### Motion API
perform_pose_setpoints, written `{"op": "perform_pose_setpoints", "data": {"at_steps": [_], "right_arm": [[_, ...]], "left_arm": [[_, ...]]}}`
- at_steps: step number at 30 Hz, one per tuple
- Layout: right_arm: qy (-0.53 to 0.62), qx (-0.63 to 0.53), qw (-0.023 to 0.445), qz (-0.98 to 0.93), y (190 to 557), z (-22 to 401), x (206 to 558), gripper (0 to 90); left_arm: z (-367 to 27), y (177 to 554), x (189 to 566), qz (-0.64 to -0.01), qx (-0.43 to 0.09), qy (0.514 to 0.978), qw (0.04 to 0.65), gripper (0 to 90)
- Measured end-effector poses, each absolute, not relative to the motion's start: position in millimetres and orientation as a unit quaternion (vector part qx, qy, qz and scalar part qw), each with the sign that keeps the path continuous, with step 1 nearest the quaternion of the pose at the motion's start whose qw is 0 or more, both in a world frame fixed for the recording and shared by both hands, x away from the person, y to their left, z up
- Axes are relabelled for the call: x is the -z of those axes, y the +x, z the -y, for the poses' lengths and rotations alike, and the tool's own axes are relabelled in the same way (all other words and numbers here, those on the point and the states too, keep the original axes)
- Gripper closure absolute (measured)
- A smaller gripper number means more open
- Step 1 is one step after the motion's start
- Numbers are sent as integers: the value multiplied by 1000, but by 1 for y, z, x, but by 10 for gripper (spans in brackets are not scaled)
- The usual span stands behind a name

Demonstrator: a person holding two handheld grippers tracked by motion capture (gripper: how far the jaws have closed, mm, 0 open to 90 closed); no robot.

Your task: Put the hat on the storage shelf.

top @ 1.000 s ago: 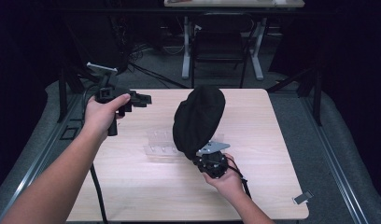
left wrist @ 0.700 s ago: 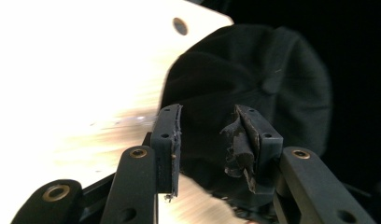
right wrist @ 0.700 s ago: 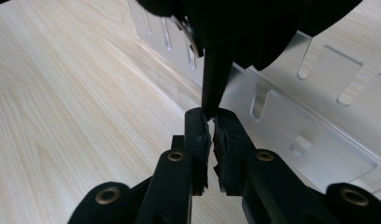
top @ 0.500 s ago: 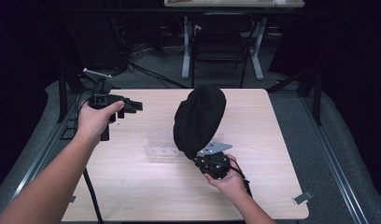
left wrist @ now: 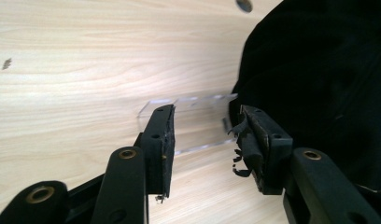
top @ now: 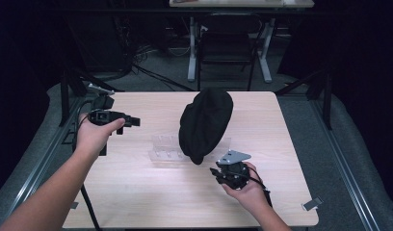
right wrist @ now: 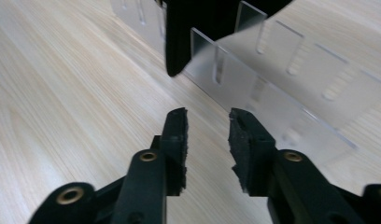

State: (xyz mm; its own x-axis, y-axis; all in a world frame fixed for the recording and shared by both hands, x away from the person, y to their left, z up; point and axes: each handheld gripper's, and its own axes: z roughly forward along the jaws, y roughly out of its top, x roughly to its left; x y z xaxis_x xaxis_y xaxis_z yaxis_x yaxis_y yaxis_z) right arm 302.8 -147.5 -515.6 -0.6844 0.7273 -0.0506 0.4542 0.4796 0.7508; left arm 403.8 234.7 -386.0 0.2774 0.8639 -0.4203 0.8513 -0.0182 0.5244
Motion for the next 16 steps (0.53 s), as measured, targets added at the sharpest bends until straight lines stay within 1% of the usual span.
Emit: {"op": "perform_pose_setpoints", "data": {"at_steps": [1, 7, 10, 14, 15, 16], "right_arm": [[355, -374, 185, -837, 301, 152, 516, 623], [370, -388, 202, -820, 290, 178, 518, 592], [377, -395, 210, -811, 289, 191, 517, 561], [395, -436, 216, -779, 294, 209, 512, 469], [396, -453, 219, -768, 296, 212, 509, 441], [396, -467, 217, -760, 298, 216, 506, 441]], "left_arm": [[-236, 402, 390, -598, -10, 717, 357, 563], [-247, 391, 420, -599, -5, 715, 360, 557], [-255, 385, 435, -601, -3, 712, 363, 557], [-267, 375, 458, -604, -10, 698, 384, 518], [-270, 372, 463, -607, -2, 692, 392, 518], [-270, 372, 463, -607, -2, 692, 392, 515]]}}
